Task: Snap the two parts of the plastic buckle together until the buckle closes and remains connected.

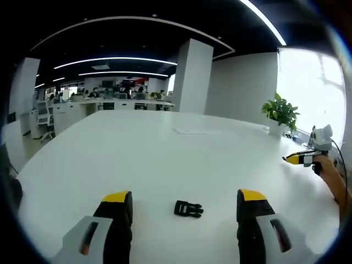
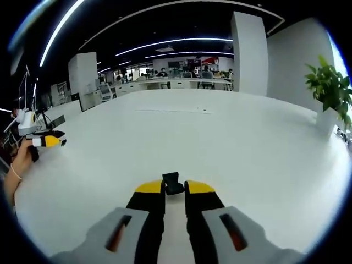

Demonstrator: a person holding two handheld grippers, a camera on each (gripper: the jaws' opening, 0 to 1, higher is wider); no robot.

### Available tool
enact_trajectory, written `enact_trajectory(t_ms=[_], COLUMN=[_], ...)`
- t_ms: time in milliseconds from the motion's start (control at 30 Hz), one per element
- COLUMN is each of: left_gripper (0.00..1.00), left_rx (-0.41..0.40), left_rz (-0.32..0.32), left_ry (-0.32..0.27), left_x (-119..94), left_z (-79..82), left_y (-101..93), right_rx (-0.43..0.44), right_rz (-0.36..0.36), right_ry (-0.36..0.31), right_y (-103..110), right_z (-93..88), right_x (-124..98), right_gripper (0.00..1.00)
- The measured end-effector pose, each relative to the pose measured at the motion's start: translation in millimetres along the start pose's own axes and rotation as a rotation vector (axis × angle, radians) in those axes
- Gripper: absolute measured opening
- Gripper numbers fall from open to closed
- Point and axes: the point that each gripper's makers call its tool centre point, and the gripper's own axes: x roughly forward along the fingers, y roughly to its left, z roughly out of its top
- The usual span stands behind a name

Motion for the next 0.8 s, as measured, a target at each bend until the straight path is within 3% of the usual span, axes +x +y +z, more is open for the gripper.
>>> enact_trajectory(t_ms=[433, 567, 667, 800], left_gripper=[0.78, 0.78, 0.78, 0.78], left_rx=[0.008, 0.013, 0.004, 0.000], left_rz=[0.001, 0.000, -0.011, -0.012], left_ry=[0.005, 0.004, -0.005, -0.019], left_x=[-1, -2, -3, -4], left_z=[-2.2, -2.6, -1.2, 2.2], left_y=[-2.8, -3.9, -5.3, -4.1], right_rx=[0.012, 0.036, 0.039, 0.088], right_rz=[0.025, 0.045, 0.063, 0.081], right_ry=[0.023, 0.010, -0.038, -0.098], right_y=[5, 8, 11, 13], right_z=[-7.4, -3.3, 6.7, 18.6], right_x=[-1, -4, -11, -20], right_gripper=[0.17, 0.28, 0.33, 0.49])
